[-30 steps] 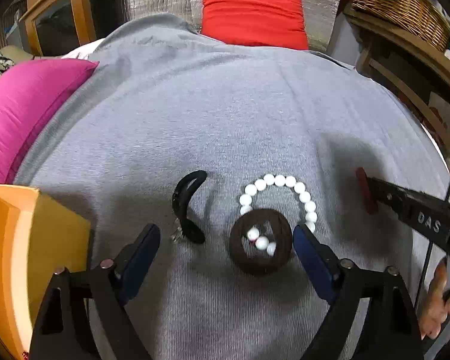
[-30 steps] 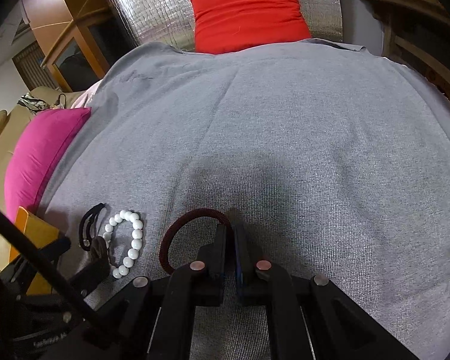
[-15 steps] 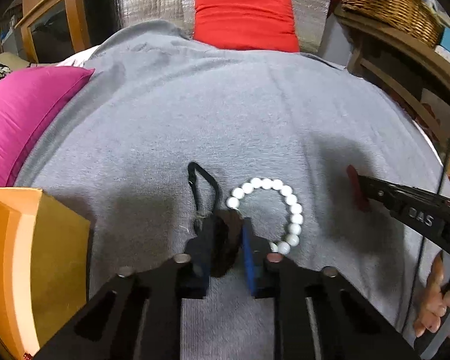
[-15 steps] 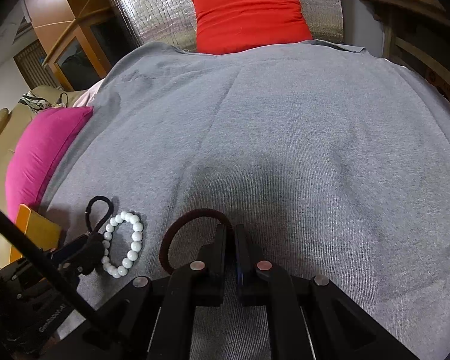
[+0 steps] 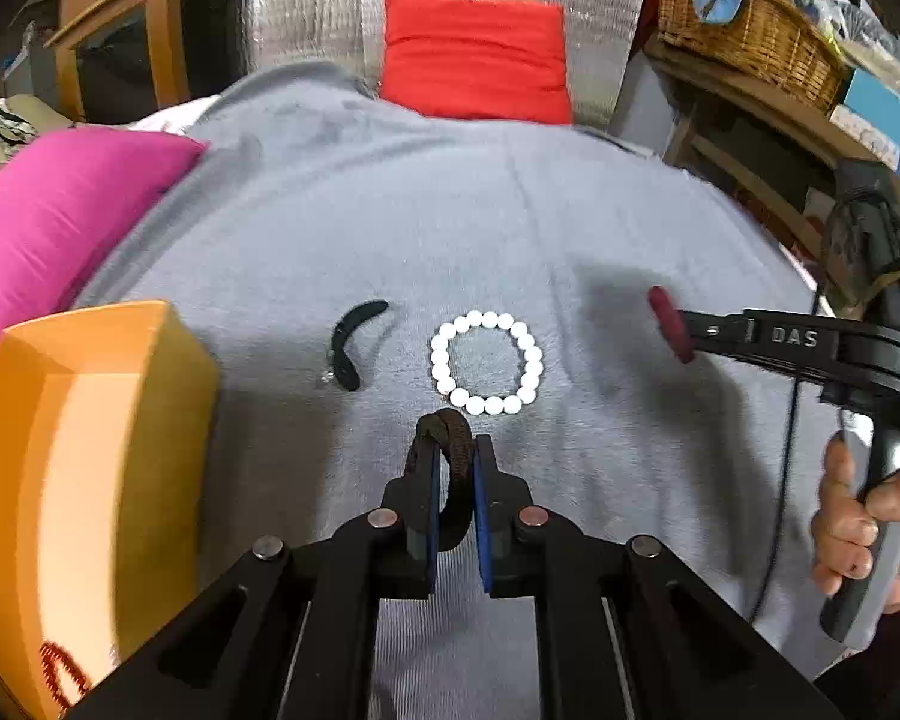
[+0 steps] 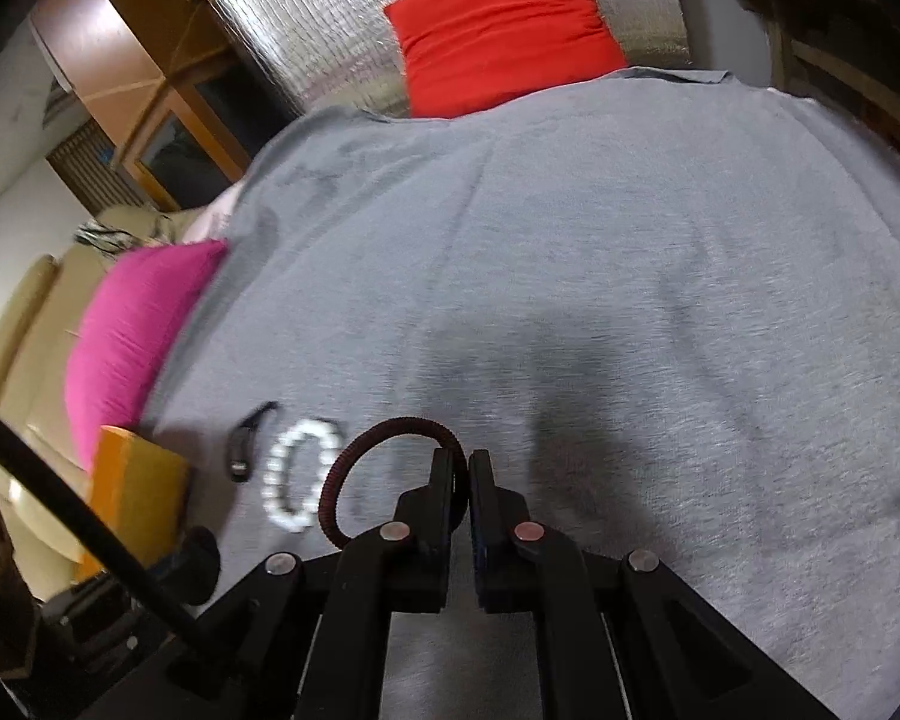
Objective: Organize jewelry
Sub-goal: 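Grasp the dark brown ring with the left tool while the right tool holds the red ring, then lift both held rings and carry them over the orange box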
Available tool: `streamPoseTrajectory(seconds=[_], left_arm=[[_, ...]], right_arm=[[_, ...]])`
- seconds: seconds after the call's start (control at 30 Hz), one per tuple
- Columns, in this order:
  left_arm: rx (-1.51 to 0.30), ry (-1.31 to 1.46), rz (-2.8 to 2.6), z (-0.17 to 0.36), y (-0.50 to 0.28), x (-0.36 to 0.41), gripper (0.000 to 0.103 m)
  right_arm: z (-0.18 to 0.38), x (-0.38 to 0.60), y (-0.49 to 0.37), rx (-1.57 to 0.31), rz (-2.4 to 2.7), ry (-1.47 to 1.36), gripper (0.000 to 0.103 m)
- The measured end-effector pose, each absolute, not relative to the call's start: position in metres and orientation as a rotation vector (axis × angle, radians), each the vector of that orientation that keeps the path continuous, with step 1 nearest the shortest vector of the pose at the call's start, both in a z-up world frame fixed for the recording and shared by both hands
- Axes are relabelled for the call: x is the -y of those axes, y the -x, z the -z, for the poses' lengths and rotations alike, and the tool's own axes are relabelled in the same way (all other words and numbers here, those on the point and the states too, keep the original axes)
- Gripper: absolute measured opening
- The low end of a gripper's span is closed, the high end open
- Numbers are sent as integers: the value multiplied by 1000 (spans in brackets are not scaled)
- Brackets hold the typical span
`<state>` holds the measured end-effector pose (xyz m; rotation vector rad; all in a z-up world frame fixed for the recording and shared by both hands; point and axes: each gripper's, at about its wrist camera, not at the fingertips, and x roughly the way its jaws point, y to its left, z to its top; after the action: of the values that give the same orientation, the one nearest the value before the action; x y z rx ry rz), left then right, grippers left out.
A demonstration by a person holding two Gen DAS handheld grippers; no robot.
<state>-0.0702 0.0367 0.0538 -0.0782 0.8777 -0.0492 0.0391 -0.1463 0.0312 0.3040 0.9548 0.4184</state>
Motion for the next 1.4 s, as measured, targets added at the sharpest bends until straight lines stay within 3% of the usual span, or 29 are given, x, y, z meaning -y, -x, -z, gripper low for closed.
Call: streamPoseTrajectory(seconds=[0.53, 0.97, 1.4], left_arm=[[-690, 30, -55, -144, 163, -84, 11], [-740, -56, -306, -112, 188, -162, 11], [-763, -65, -372, -94, 194, -188, 11]], right_arm=[[-82, 68, 11, -791, -681, -296, 6], [-95, -47, 78, -683, -861, -63, 6], [-79, -93, 91, -681, -911, 22, 6]])
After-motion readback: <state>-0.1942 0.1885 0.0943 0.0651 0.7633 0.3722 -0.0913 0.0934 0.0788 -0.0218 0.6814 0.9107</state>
